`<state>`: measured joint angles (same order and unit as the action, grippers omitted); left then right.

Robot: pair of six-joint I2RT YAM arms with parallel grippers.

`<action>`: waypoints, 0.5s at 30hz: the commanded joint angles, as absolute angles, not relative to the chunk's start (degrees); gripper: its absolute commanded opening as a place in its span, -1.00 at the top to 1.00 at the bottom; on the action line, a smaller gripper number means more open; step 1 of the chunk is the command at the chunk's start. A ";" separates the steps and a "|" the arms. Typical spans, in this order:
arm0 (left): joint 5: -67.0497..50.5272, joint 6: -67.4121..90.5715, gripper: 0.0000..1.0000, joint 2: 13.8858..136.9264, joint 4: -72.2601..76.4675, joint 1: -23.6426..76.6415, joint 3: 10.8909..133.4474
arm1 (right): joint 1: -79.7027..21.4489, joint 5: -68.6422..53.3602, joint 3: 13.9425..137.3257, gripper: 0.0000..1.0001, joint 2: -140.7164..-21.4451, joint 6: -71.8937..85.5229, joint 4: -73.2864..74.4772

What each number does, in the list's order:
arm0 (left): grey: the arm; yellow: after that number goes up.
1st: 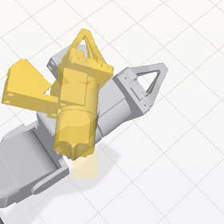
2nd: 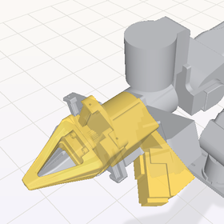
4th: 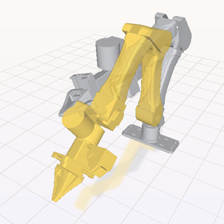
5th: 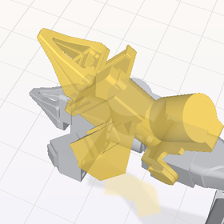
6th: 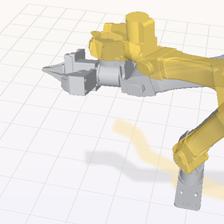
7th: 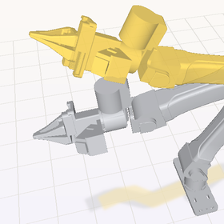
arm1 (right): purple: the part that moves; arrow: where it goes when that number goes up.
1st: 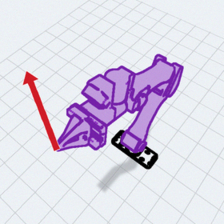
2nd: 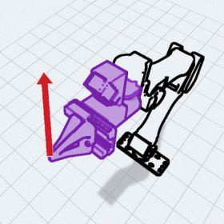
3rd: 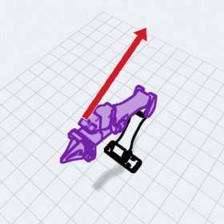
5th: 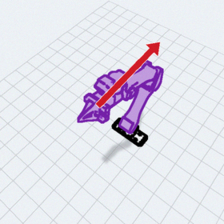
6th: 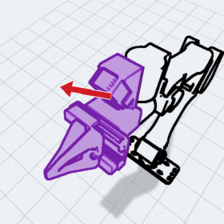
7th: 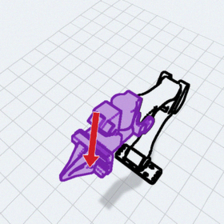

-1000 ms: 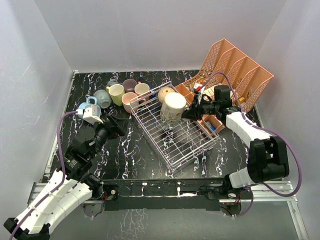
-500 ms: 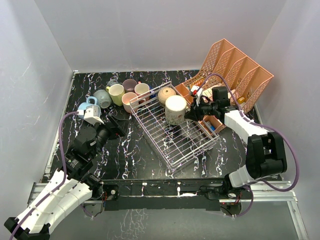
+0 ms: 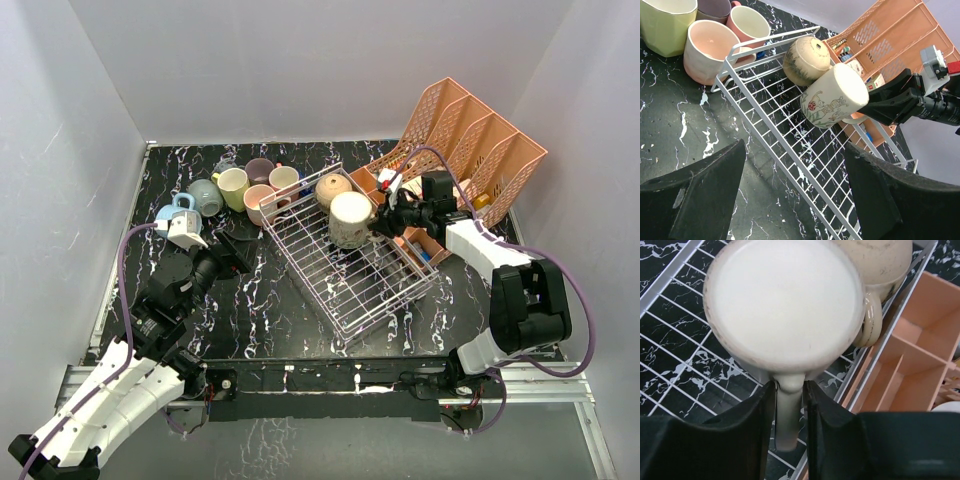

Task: Load the cups into the dish rack
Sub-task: Turn the cup upside down in the dish rack.

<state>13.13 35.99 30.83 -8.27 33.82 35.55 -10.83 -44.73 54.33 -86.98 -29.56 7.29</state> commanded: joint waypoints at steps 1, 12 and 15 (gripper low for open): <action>13.87 35.45 -0.57 30.50 -7.78 33.49 35.33 | -11.25 -45.68 55.83 0.28 -85.99 -31.53 -1.67; 14.17 35.29 -0.57 29.66 -9.03 33.56 35.88 | -11.38 -39.51 56.36 0.15 -83.00 -31.80 1.27; 14.25 35.29 -0.56 29.50 -8.93 33.50 35.71 | -11.34 -37.03 56.42 0.15 -81.52 -31.75 2.06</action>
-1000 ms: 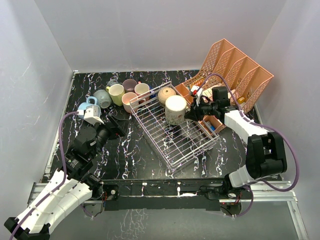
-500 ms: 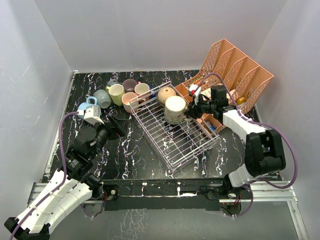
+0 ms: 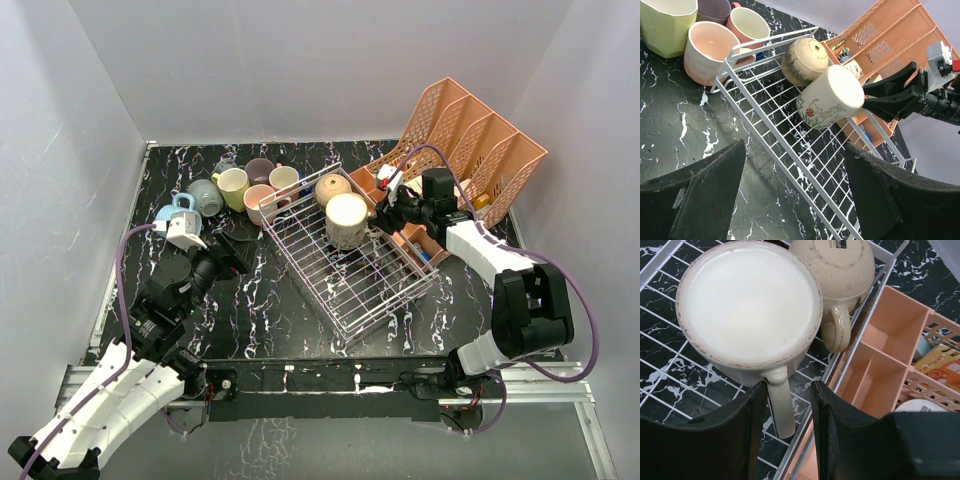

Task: Load the cups into the dish rack
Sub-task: Turn the cup upside down in the dish rack.

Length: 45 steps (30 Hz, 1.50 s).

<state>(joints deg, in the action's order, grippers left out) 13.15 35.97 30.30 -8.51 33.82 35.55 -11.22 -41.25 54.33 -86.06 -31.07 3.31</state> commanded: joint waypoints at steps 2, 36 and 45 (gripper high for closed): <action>13.99 35.24 -0.56 29.68 -8.75 33.51 35.72 | -11.34 -35.77 56.46 0.15 -80.91 -31.29 2.02; 13.46 35.09 -0.54 30.20 -8.53 33.49 36.26 | -32.71 -27.31 72.04 0.67 -90.43 -46.37 25.83; 13.19 34.89 -0.55 30.67 -8.01 33.57 35.86 | -32.86 -13.49 73.07 0.66 -93.10 -40.15 18.53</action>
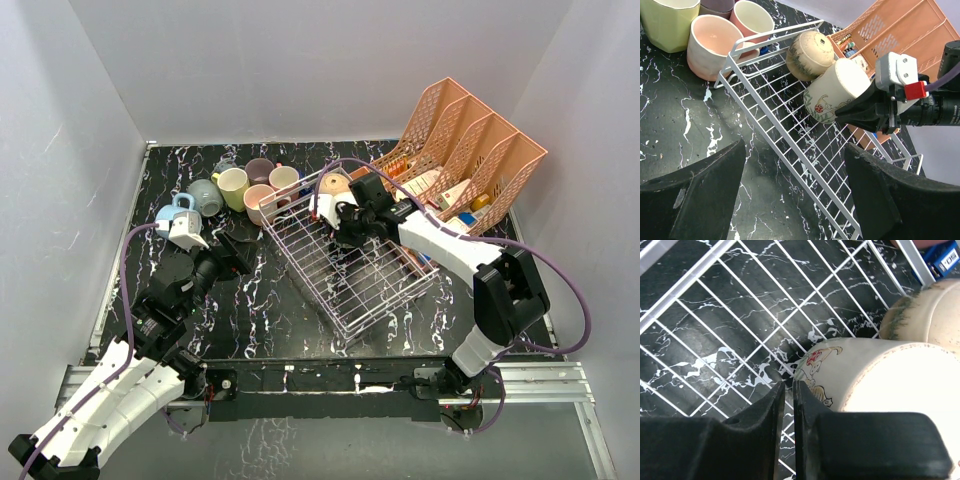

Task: Load the cups into the dish rack
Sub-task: Turn the cup upside down in the dish rack, then adjust the cup at the center of the board.

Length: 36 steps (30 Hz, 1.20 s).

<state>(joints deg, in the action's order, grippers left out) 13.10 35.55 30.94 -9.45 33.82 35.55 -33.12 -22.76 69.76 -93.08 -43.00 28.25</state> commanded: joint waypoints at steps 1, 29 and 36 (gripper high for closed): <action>13.13 35.05 -0.54 30.63 -7.85 33.51 35.75 | -32.87 -12.58 73.23 0.65 -93.30 -39.90 18.30; 12.93 35.45 -0.56 29.97 -8.45 33.49 35.61 | -31.83 -22.84 74.97 0.16 -92.17 -39.25 25.90; 13.49 33.65 -0.58 30.61 -10.23 33.54 36.85 | -31.20 -40.48 74.95 0.09 -89.32 -39.89 30.43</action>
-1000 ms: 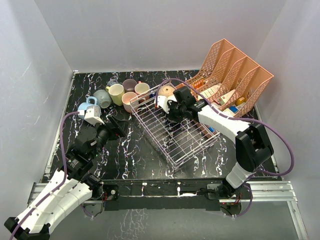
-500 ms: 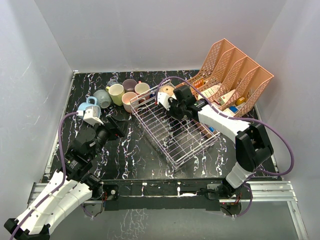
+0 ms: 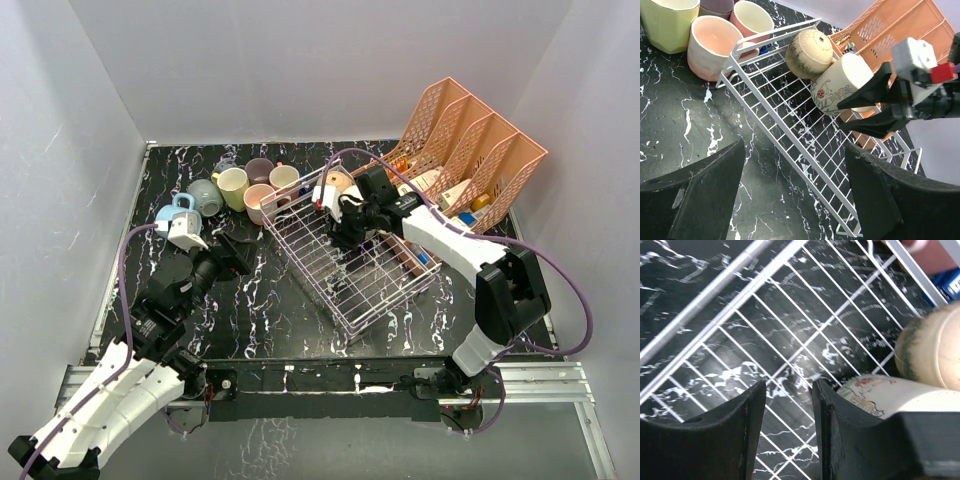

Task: Load the cups into the dish rack
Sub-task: Adjust the cup at the center of the board.

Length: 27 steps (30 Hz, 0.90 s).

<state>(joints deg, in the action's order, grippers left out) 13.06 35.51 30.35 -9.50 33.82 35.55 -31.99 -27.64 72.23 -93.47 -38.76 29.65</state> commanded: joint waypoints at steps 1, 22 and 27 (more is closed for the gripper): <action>13.73 33.07 -0.59 30.85 -10.70 33.54 37.35 | -30.80 -42.56 74.58 0.09 -88.76 -40.04 30.68; 18.51 9.16 -0.75 59.56 -26.72 25.84 57.26 | -11.10 -73.47 58.02 -0.12 -74.40 -25.01 11.30; 4.51 8.51 -0.73 66.33 -23.18 12.30 60.58 | -9.86 -74.35 54.72 -0.13 -72.58 -23.45 8.28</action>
